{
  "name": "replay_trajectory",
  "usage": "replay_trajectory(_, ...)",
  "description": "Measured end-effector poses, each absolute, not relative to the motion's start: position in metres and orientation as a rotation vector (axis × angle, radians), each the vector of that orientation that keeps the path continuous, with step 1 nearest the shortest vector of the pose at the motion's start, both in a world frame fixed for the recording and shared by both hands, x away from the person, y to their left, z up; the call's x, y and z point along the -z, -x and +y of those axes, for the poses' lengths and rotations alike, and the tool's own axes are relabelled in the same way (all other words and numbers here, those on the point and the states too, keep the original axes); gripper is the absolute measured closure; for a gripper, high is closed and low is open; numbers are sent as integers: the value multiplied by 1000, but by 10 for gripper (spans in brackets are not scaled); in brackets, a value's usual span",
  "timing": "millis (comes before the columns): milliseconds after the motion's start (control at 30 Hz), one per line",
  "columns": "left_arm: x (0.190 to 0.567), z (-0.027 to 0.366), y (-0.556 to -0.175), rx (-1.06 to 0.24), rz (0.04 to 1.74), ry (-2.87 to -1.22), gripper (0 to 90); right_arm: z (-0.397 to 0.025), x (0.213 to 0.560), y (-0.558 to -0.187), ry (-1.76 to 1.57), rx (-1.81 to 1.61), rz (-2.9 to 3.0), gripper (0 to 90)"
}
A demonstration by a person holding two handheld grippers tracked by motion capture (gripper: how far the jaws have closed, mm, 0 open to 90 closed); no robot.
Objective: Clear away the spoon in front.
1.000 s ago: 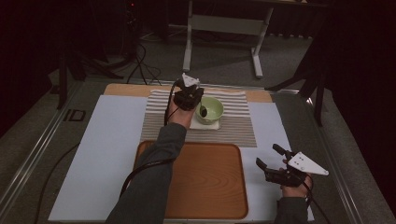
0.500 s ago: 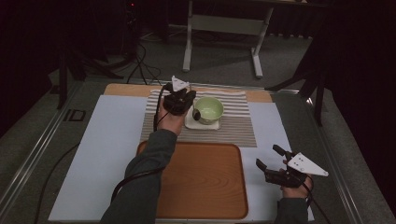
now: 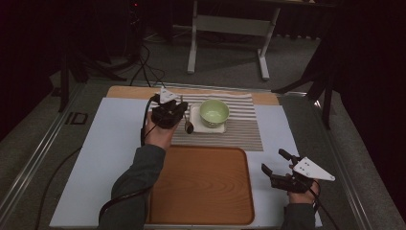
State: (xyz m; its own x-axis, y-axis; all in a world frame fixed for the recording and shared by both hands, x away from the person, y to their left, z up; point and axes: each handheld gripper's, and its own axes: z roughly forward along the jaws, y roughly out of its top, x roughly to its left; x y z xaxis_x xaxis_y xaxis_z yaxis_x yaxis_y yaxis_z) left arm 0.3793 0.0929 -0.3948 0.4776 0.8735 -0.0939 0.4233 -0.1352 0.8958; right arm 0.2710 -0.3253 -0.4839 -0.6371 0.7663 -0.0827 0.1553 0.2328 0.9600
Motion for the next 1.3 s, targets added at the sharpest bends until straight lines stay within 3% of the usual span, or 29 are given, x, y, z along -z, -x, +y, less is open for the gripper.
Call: replay_trajectory(1300, 436, 141, -298, -457, 1166, -1804, 893, -325, 483, -270, -841, -1413, 1956, 139)
